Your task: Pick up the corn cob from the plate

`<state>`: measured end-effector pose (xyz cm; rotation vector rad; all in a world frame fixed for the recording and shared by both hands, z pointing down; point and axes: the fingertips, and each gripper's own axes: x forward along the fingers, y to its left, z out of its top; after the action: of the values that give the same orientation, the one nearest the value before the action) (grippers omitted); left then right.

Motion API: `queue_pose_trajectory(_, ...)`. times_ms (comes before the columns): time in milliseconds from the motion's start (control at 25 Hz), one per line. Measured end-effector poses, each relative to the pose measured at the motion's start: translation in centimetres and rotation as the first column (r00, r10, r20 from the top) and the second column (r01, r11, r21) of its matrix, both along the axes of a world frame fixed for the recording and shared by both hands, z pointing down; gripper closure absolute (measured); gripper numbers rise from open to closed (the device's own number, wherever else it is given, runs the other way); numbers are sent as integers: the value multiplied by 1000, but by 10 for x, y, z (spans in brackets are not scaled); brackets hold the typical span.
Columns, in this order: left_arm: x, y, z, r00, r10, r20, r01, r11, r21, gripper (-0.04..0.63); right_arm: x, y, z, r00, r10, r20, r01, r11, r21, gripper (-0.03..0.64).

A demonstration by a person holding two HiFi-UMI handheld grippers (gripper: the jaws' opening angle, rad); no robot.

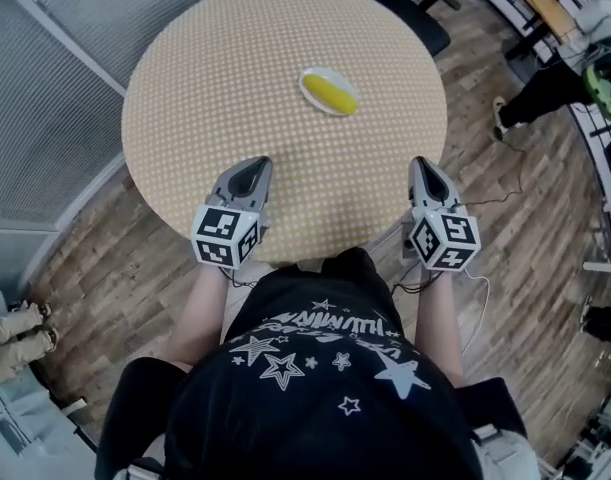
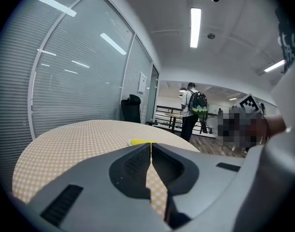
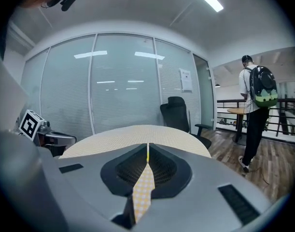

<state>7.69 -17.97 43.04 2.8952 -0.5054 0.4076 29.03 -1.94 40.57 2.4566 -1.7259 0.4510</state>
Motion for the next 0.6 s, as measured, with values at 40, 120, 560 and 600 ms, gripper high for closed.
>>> queue_pose_trajectory(40,-4,-4,2,999,-32,5,32,999,-6,581,3,-11,4,1000,-31,5,31,999,-10,588)
queue_pose_trajectory(120,-11,-14,3,995,-97,10,97,995,-16,581,8,-37,9,996,-93,12,93,995,-26,586)
queue_pose_trajectory(560,4,-39,2,940,-340,42,341,940,-23,581,24,-162,47,911,-397,107,411,894,-178,583)
queue_pose_trajectory(600,5,-40,2,932,-359,48,360,933,-24,581,24,-171,52,900,-420,118,435,879,-196,581)
